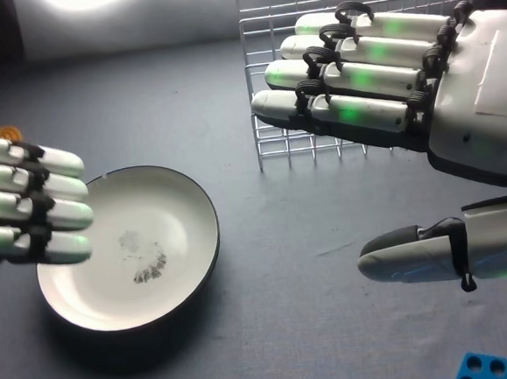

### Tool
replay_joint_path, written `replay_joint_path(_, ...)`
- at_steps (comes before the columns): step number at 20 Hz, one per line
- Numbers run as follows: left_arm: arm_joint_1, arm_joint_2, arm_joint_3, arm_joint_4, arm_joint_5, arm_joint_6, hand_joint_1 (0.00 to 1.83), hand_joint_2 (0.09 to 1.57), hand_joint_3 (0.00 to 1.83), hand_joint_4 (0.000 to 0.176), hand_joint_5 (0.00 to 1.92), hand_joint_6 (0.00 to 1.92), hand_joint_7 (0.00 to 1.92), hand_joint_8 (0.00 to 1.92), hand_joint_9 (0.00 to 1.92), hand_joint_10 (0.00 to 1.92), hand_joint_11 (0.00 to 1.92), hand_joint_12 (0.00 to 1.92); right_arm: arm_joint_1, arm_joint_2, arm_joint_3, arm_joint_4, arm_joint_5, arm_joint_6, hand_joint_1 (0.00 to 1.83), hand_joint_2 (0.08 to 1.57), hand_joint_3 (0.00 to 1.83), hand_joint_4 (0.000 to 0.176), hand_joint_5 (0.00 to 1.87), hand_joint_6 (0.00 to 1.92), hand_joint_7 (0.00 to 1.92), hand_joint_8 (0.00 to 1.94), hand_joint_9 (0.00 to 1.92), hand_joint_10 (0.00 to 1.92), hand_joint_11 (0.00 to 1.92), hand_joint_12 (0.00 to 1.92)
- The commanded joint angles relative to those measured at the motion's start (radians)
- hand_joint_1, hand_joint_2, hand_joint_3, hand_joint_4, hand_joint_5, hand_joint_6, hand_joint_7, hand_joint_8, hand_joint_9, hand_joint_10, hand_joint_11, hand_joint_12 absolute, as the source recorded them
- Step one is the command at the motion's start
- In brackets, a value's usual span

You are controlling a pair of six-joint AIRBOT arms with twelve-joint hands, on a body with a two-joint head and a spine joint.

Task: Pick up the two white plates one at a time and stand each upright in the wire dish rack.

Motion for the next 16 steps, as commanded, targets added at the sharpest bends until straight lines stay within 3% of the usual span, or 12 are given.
replay_joint_path(1,0.013,0.004,0.005,-0.09,-0.002,0.023,0.0,1.03,0.0,0.0,0.0,0.0,0.0,0.0,0.0,0.0,0.0,0.0,0.008,0.002,-0.005,0.018,0.13,0.001,0.0,1.16,0.01,0.0,0.03,0.01,0.0,0.0,0.0,0.0,0.0,0.0)
replay_joint_path(3,0.102,-0.011,0.007,-0.139,0.025,0.07,0.0,1.03,0.0,0.0,0.0,0.0,0.0,0.0,0.0,0.0,0.0,0.0,0.008,0.002,-0.005,0.018,0.13,0.001,0.0,1.16,0.01,0.0,0.0,0.0,0.0,0.0,0.0,0.0,0.0,0.0)
replay_joint_path(7,0.227,-0.047,0.01,-0.207,0.088,0.082,0.0,1.03,0.0,0.0,0.0,0.0,0.0,0.0,0.0,0.0,0.0,0.0,0.007,0.002,-0.005,0.018,0.13,0.001,0.0,1.18,0.01,0.0,0.0,0.0,0.0,0.0,0.0,0.0,0.0,0.0)
replay_joint_path(16,0.371,-0.117,0.023,-0.243,0.224,0.082,0.0,1.02,0.0,0.0,0.0,0.0,0.0,0.0,0.0,0.0,0.0,0.0,0.005,0.002,-0.005,0.018,0.13,0.001,0.0,1.17,0.0,0.0,0.0,0.0,0.0,0.0,0.0,0.0,0.0,0.0)
